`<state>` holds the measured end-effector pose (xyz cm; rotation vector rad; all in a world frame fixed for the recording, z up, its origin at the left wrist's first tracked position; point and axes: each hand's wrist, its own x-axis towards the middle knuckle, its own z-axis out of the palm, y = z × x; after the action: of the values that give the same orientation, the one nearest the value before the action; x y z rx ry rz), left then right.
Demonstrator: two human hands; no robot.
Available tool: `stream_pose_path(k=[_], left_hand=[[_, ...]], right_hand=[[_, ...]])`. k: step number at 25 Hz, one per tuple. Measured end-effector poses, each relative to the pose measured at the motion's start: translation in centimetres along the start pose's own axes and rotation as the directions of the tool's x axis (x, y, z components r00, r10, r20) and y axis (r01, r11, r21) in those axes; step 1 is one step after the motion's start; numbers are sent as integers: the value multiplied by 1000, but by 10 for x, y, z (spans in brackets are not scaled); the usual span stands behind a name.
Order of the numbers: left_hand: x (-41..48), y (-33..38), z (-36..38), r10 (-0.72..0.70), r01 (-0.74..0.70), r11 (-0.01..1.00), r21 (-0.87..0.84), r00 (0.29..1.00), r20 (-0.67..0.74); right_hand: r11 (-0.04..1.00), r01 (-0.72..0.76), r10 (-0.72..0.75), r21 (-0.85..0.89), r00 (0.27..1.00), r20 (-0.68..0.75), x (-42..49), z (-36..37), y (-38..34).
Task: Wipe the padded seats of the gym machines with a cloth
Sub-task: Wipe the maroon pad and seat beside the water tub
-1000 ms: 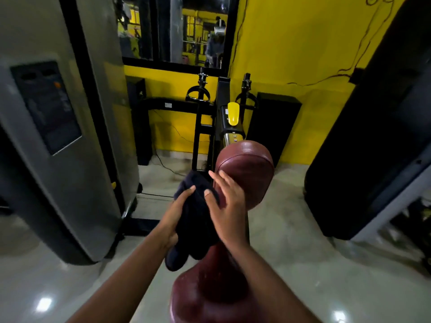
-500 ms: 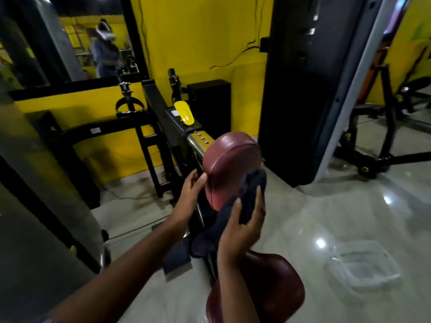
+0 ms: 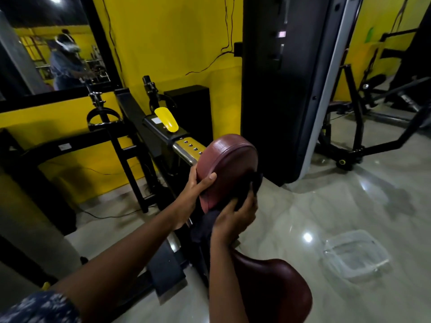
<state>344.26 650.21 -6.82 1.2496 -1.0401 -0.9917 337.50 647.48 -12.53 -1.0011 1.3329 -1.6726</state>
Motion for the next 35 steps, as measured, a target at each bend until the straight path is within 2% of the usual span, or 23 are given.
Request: stream_pose_path(k=[3, 5, 8, 11, 12, 14, 16, 18, 23, 26, 28, 31, 33, 35], left_hand=[[-2, -1, -4, -10, 10, 1000, 5, 999, 39], [0, -2, -8, -24, 25, 1000, -7, 998, 59], [2, -7, -7, -2, 5, 999, -47, 998, 65], [2, -6, -2, 28, -25, 998, -55, 999, 40], [0, -3, 0, 35, -34, 998, -46, 999, 27], [-9, 1, 3, 50, -51, 998, -43, 999, -21], [-22, 1, 10, 56, -61, 997, -43, 993, -108], [-42, -5, 20, 45, -56, 997, -43, 975, -219], [-99, -60, 29, -201, 161, 978, -131, 894, -400], [-118, -95, 37, -312, 273, 950, -151, 812, -494], [-129, -114, 47, -360, 330, 931, -157, 756, -547], [-153, -143, 79, -412, 329, 909, -257, 602, -684], [-172, -162, 111, -465, 316, 882, -349, 469, -751], [-190, -177, 136, -538, 317, 838, -444, 337, -773]], right_hand=[[975, 221, -217, -23, 970, 114, -25, 4, -23], [957, 287, -283, -40, 956, 81, -3, 8, -26], [992, 121, -119, 35, 992, -48, 30, 8, -4], [988, -57, 56, 142, 998, 10, 29, 1, 22], [988, -105, 100, 117, 994, 47, 29, -4, 27], [981, -171, 181, -87, 976, 118, 31, -17, 30], [955, -140, 194, -260, 962, 192, 31, -34, 22], [946, -23, 120, -324, 952, 283, 29, -54, 10], [914, 97, 104, -393, 882, 459, 0, -105, 13], [913, 191, 65, -362, 805, 589, 5, -124, 27], [891, 256, 82, -375, 722, 687, 16, -136, 40], [865, 385, 73, -323, 541, 838, 38, -161, 70], [847, 461, 84, -267, 379, 922, 53, -171, 89], [795, 565, 82, -220, 259, 962, 61, -176, 104]])
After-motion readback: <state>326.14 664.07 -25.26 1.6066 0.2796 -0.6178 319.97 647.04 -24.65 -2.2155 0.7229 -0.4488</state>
